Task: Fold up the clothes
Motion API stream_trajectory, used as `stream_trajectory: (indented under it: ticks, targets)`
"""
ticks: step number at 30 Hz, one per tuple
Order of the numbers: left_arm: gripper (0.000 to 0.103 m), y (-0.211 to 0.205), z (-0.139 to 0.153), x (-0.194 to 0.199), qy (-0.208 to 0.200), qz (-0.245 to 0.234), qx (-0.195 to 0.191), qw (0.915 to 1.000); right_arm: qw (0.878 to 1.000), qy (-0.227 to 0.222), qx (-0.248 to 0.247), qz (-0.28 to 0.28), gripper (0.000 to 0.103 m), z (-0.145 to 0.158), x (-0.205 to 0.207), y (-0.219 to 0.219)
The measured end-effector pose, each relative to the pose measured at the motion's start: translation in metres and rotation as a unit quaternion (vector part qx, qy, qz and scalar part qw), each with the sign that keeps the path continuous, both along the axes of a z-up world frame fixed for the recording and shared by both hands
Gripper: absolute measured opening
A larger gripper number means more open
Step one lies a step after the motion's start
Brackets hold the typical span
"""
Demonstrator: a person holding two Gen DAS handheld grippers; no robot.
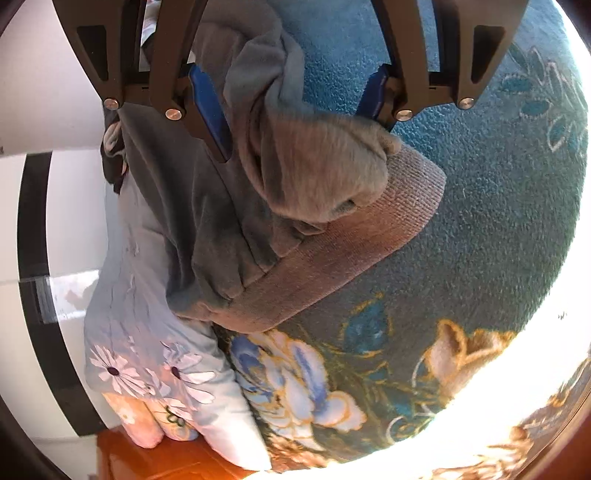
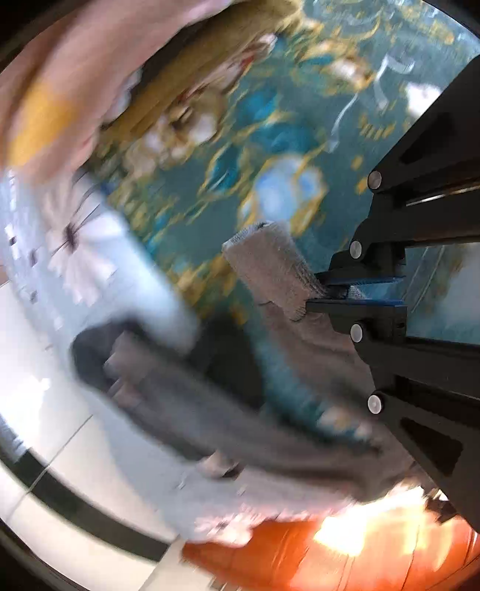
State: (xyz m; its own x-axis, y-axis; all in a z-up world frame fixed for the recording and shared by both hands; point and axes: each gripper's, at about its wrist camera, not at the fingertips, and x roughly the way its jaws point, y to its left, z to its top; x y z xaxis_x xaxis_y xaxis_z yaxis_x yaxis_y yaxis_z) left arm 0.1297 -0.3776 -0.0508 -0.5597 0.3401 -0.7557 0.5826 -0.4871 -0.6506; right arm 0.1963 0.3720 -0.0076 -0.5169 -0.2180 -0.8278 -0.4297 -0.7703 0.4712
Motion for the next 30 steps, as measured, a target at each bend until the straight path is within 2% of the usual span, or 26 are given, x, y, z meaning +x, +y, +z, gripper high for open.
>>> stream_trajectory:
  ticks: [3,4,7,8,10,14,16,18,19,22,26,30]
  targets:
    - [0.063,-0.003,0.002,0.004,-0.003,0.009,-0.002,1.0,1.0,-0.022,0.005,-0.004,0.006,-0.011,0.012,0.007]
    - [0.056,-0.003,0.004,0.005,-0.005,0.008,-0.008,0.9999,1.0,-0.03,0.007,-0.005,0.006,-0.015,0.016,0.01]
    - [0.024,-0.004,0.012,0.009,-0.009,0.006,-0.028,0.9996,0.999,-0.038,0.013,0.0,0.006,-0.013,0.018,0.009]
    - [0.021,-0.004,0.015,0.011,-0.01,0.005,-0.034,0.9994,0.999,-0.036,0.016,0.003,0.006,-0.009,0.018,0.008]
    - [0.019,-0.004,0.021,0.014,-0.01,0.003,-0.048,0.9988,0.999,-0.035,0.022,0.01,0.006,-0.003,0.021,0.006]
    - [0.018,-0.004,0.074,0.029,0.064,-0.024,-0.111,0.9914,0.998,-0.049,0.032,0.02,0.006,-0.008,0.032,0.008]
    - [0.018,-0.009,0.084,0.041,0.073,-0.028,-0.131,0.9883,0.997,-0.056,0.037,0.025,0.006,-0.011,0.038,0.008]
    - [0.018,-0.014,0.072,0.052,0.049,-0.043,-0.153,0.9861,0.997,-0.063,0.043,0.029,0.006,-0.013,0.043,0.009]
    - [0.018,-0.016,0.057,0.056,0.027,-0.052,-0.159,0.9855,0.996,-0.067,0.045,0.032,0.006,-0.014,0.046,0.01]
    - [0.018,-0.018,0.023,0.065,-0.012,-0.066,-0.163,0.9844,0.995,-0.077,0.053,0.039,0.006,-0.018,0.054,0.011]
    - [0.018,-0.011,0.016,0.077,-0.007,-0.079,-0.19,0.9784,0.993,-0.11,0.038,0.024,0.006,-0.041,0.067,0.02]
    - [0.023,-0.007,0.018,0.072,-0.018,-0.099,-0.212,0.9722,0.992,-0.12,0.029,0.022,0.006,-0.048,0.071,0.021]
